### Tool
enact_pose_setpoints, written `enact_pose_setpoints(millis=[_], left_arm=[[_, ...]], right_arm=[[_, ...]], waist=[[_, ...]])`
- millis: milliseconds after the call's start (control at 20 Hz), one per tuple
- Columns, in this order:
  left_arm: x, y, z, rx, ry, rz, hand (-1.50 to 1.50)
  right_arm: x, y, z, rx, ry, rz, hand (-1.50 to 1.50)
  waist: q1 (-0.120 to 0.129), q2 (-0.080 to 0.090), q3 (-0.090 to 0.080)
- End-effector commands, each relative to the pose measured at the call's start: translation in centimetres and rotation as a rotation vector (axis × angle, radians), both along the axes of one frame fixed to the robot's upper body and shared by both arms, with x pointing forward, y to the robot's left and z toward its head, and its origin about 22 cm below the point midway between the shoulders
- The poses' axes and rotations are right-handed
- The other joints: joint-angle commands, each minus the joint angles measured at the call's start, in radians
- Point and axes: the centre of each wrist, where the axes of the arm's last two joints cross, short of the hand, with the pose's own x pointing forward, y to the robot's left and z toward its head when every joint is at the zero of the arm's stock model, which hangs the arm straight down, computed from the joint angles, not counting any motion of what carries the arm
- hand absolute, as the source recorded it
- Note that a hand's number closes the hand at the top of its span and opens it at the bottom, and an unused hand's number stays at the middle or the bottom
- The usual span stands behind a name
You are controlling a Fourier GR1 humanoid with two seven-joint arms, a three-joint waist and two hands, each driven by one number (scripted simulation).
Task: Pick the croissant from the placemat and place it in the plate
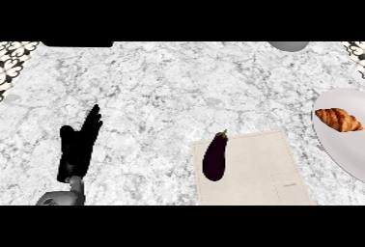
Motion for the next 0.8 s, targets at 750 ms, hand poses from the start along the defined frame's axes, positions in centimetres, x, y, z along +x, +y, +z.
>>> enact_pose_setpoints(millis=[750], left_arm=[[0.0, -0.3, -0.5, 0.013, -0.010, 0.013, 0.00]], right_arm=[[-4.9, -2.4, -0.3, -0.032, -0.042, -0.111, -1.50]], waist=[[0.004, 0.006, 0.004]])
